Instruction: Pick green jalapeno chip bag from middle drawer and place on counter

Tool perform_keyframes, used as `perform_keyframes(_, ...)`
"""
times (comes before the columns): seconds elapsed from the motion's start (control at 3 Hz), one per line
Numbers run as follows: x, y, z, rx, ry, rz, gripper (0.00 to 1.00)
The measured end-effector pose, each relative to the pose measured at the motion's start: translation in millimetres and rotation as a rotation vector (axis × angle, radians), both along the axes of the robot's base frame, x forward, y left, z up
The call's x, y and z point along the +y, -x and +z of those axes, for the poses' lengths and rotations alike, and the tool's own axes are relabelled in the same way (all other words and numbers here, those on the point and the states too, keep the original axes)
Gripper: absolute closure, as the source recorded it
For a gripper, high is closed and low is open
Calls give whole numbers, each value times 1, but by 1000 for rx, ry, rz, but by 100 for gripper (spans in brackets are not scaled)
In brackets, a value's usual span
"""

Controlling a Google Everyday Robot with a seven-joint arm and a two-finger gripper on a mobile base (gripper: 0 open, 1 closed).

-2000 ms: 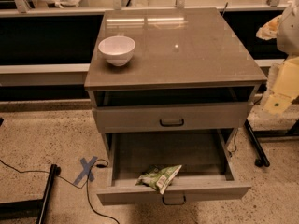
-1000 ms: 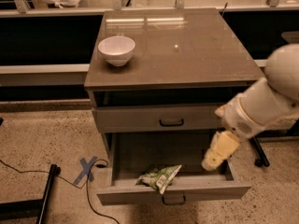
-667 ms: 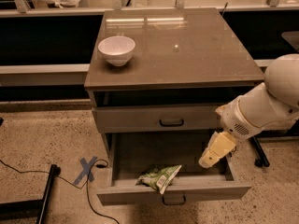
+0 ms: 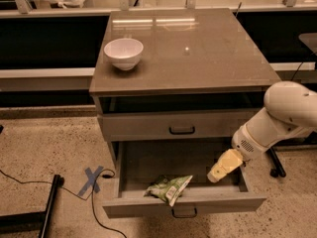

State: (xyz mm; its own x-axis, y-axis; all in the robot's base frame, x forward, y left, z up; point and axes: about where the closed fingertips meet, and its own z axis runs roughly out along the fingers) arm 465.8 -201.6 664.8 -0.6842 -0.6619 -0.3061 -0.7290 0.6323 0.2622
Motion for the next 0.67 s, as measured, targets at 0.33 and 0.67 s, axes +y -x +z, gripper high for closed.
perform_keyframes(0.33, -11, 8, -46, 35, -55, -145, 0)
perform_keyframes(0.67, -18, 6, -86, 8, -83, -260, 0)
